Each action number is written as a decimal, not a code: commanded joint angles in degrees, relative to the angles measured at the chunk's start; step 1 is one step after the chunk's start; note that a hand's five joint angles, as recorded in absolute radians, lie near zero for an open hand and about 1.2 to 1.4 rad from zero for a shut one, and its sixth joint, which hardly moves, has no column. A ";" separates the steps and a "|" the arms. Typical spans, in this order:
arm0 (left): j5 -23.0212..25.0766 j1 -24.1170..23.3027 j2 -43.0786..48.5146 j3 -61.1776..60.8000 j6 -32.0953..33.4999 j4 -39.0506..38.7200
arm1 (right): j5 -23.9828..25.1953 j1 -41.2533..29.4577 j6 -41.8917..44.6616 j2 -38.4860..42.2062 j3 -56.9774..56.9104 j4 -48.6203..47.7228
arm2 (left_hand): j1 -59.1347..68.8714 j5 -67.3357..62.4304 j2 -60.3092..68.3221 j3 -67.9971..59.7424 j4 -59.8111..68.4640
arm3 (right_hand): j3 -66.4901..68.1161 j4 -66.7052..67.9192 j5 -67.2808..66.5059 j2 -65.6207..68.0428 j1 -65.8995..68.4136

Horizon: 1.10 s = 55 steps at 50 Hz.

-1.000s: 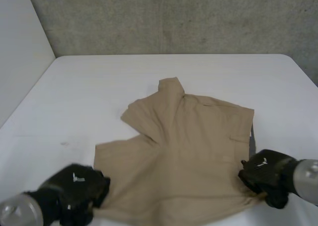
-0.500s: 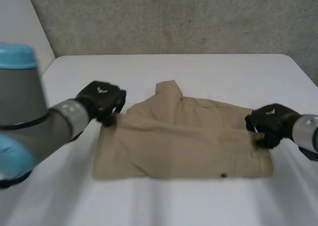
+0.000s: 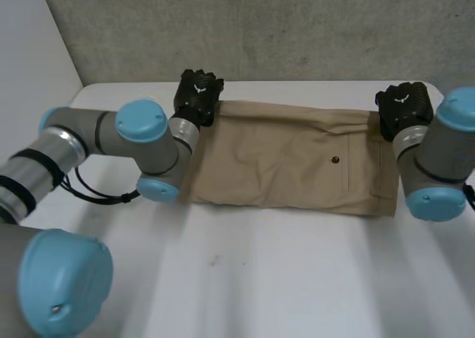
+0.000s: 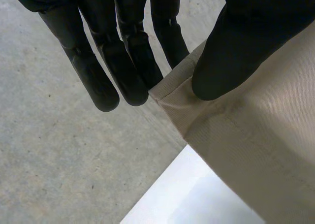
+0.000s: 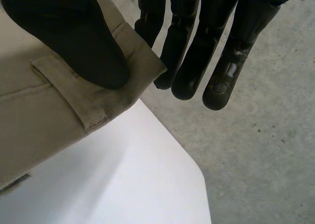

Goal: Fold the shorts.

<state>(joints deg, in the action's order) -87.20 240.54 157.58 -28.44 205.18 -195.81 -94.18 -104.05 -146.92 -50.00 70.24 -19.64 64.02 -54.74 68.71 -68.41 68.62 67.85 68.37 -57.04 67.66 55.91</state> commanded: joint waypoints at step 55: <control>7.13 3.80 -18.28 -38.80 -8.65 4.13 | 12.10 5.79 -14.80 -13.11 28.90 2.77 | -8.64 9.36 -13.33 13.02 -13.23 | -21.29 -21.80 20.48 -21.09 -9.35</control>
<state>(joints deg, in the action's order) -79.65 245.66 137.93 -68.98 196.29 -188.92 -79.93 -98.24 -162.30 -64.90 99.17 -13.42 31.20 -20.46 30.25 -30.26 30.51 30.69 30.78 -19.35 30.88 26.41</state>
